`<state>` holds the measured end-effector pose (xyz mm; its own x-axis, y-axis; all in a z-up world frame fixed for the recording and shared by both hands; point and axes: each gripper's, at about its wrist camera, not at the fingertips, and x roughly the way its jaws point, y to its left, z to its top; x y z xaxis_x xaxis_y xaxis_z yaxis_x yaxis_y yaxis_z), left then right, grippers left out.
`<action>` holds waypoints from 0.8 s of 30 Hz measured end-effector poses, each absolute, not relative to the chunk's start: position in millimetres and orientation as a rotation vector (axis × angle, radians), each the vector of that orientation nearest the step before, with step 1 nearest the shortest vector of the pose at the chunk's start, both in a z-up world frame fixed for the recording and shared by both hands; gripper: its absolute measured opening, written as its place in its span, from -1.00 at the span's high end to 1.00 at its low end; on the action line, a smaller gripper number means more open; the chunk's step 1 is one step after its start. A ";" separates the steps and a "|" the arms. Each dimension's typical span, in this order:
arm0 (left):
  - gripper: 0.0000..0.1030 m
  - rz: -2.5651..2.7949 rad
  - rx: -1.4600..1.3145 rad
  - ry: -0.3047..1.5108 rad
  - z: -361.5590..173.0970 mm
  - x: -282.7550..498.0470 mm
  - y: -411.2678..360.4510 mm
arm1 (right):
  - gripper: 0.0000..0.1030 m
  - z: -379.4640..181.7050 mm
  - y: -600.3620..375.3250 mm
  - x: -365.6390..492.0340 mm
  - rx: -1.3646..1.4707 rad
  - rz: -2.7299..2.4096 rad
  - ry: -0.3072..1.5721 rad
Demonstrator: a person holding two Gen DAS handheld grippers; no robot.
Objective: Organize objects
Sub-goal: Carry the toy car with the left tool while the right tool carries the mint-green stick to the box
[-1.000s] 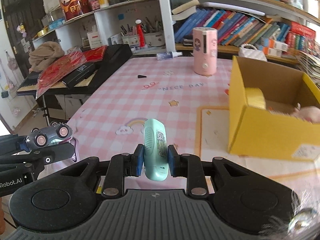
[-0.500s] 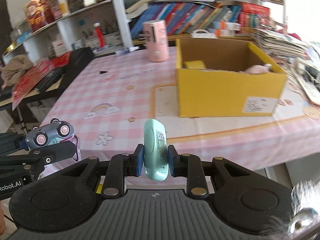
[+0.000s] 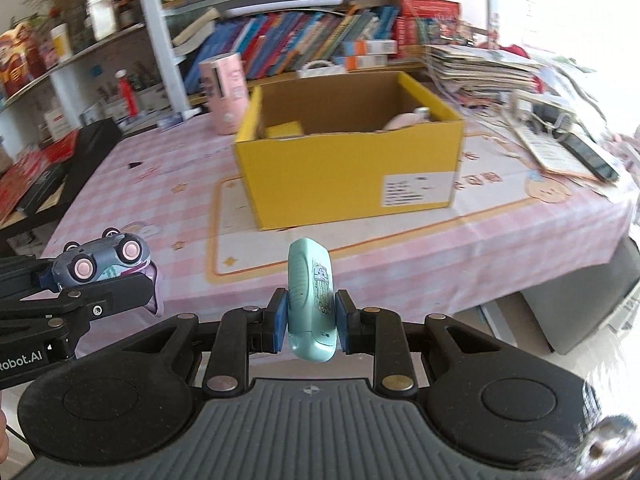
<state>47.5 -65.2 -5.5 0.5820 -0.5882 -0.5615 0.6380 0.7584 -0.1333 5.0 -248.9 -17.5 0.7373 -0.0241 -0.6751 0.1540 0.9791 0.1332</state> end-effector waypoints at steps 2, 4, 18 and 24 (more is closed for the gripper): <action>0.24 -0.732 0.096 0.624 -5.5 49.1 -75.0 | 0.55 -18.0 -258.6 4.2 0.194 -0.115 0.737; 0.24 -0.742 0.105 0.625 -5.5 51.2 -83.0 | 0.55 -18.3 -266.8 5.4 0.205 -0.126 0.738; 0.24 -0.699 0.099 0.611 0.7 80.9 -120.7 | 0.55 -14.5 -307.9 40.8 0.201 -0.094 0.745; 0.24 -0.673 0.090 0.593 6.5 98.4 -137.4 | 0.55 -11.0 -326.6 60.1 0.196 -0.075 0.737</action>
<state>98.4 -137.4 6.5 0.6243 -0.5607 -0.5440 0.6104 0.7846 -0.1082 60.1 -326.6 -11.0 0.7387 0.0010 -0.6740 0.1363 0.9791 0.1509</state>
